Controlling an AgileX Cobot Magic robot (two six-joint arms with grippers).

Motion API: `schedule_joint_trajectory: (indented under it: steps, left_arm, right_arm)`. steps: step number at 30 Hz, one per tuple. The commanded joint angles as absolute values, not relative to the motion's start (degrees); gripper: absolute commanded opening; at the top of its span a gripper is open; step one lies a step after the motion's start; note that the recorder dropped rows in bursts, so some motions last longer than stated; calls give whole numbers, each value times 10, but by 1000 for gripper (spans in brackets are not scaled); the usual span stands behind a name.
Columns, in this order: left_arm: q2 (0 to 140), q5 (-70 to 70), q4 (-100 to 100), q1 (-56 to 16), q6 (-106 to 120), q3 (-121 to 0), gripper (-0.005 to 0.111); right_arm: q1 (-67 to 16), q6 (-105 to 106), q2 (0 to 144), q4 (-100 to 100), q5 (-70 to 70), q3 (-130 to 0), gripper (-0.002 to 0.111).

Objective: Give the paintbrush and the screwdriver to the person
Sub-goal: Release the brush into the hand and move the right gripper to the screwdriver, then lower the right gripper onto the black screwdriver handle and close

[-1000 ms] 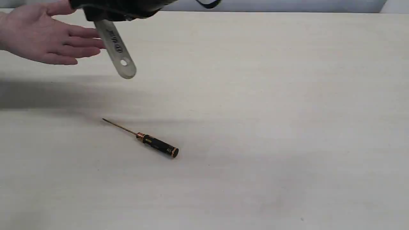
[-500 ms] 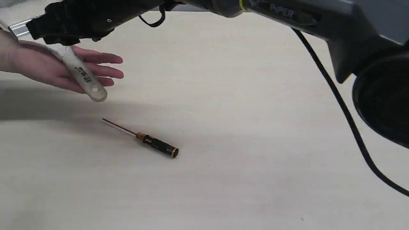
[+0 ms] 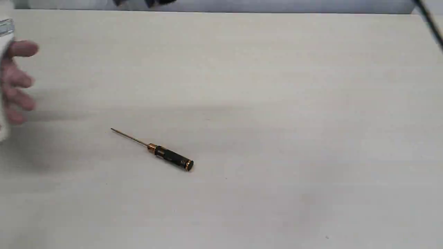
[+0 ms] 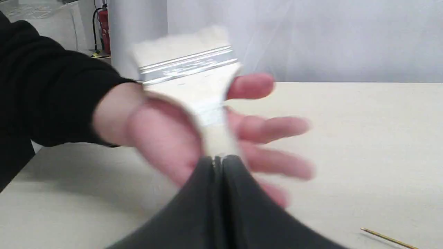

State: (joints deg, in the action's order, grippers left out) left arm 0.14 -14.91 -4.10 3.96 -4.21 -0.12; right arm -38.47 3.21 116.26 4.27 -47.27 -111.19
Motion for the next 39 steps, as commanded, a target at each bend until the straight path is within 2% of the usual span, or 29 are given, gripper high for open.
schedule_joint_trajectory:
  steps: [1,7,10,15,18,23,26,34,39]
  left_arm:
    - [0,-143,-38,36,-43,0,0]
    - [0,-143,-38,36,-43,0,0]
    - [0,-143,-38,36,-43,0,0]
    - [0,-143,-38,36,-43,0,0]
    - [0,-143,-38,36,-43,0,0]
    - [0,-143,-38,36,-43,0,0]
    - [0,-143,-39,36,-43,0,0]
    - [0,-143,-41,36,-43,0,0]
    - [0,-143,-40,36,-43,0,0]
  right_arm:
    - [-371,38,1077,36,-435,-1068,4]
    - [-371,58,961,28,-377,-880,4]
    - [-375,106,949,41,-377,-800,4]
    - [-375,113,961,43,-363,-736,6]
    - [-375,122,967,61,-356,-733,15]
    - [-375,178,970,134,-348,-733,39]
    - [-375,197,982,171,-329,-733,48]
    - [-378,205,1086,180,-391,-783,49]
    - [-410,206,1156,144,-426,-828,49]
